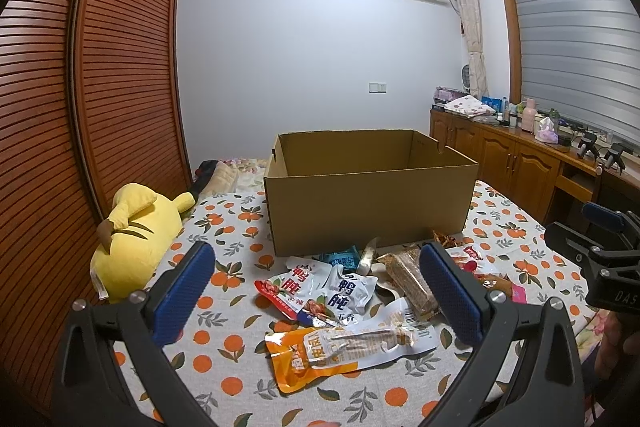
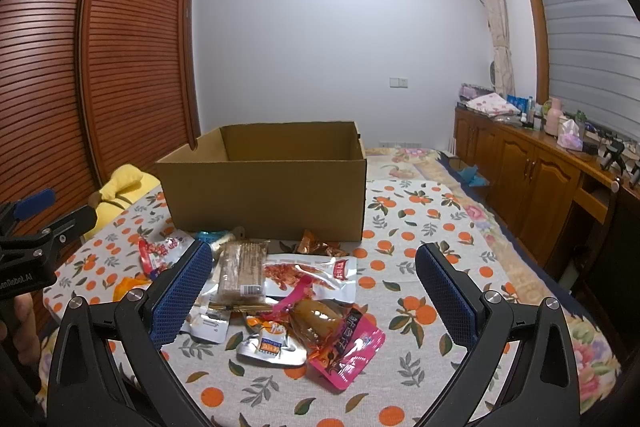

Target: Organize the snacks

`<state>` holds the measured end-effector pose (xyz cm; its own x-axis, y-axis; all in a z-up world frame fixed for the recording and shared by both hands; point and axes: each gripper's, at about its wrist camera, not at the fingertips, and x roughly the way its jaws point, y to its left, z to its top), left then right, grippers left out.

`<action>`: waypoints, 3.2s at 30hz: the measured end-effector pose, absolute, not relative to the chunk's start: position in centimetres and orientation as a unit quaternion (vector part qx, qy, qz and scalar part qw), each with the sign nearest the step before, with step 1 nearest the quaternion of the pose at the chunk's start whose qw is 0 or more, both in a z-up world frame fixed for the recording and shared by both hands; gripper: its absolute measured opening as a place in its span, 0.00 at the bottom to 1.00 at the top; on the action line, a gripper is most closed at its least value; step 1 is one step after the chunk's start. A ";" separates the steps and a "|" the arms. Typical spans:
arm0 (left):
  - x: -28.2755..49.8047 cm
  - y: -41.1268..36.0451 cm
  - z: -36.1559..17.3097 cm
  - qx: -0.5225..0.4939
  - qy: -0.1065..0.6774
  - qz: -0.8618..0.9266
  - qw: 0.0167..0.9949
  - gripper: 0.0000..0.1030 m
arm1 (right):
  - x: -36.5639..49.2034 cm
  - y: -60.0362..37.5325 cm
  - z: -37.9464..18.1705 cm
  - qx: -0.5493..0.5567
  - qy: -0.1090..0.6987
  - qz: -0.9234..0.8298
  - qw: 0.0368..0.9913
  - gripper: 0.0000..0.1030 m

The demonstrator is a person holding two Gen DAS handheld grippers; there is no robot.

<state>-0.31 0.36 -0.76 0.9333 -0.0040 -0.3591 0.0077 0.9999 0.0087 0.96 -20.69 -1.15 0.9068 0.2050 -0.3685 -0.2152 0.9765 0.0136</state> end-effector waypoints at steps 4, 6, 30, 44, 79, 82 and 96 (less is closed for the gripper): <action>-0.4 0.4 -0.8 0.006 0.182 -0.002 0.983 1.00 | 0.9 -20.6 -1.1 -0.013 0.187 0.108 0.976 1.00; -0.3 0.3 -0.8 0.005 0.182 -0.003 0.983 1.00 | 0.9 -20.6 -1.1 -0.013 0.187 0.108 0.976 1.00; 0.5 0.7 -1.9 0.006 0.204 -0.010 0.979 1.00 | 1.4 -21.1 -1.5 -0.010 0.206 0.123 0.971 1.00; 2.7 1.3 -5.7 0.003 0.268 -0.039 0.963 1.00 | 5.4 -23.8 -5.4 -0.040 0.291 0.158 0.943 0.98; 10.4 -2.9 -7.0 0.020 0.389 -0.183 0.903 0.89 | 10.4 -19.5 -9.3 -0.125 0.402 0.299 0.856 0.66; 11.6 -4.0 -7.3 0.015 0.398 -0.190 0.897 0.86 | 10.5 -19.2 -9.7 -0.135 0.407 0.304 0.851 0.63; 15.0 -8.1 -8.6 0.034 0.432 -0.195 0.880 0.62 | 11.3 -19.2 -11.1 -0.152 0.420 0.310 0.839 0.64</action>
<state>15.04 -8.08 -8.64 0.5511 -0.3141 -0.7730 0.3727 0.9215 -0.1087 11.31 -19.21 -11.12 0.4547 0.3927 -0.7994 -0.6476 0.7619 0.0059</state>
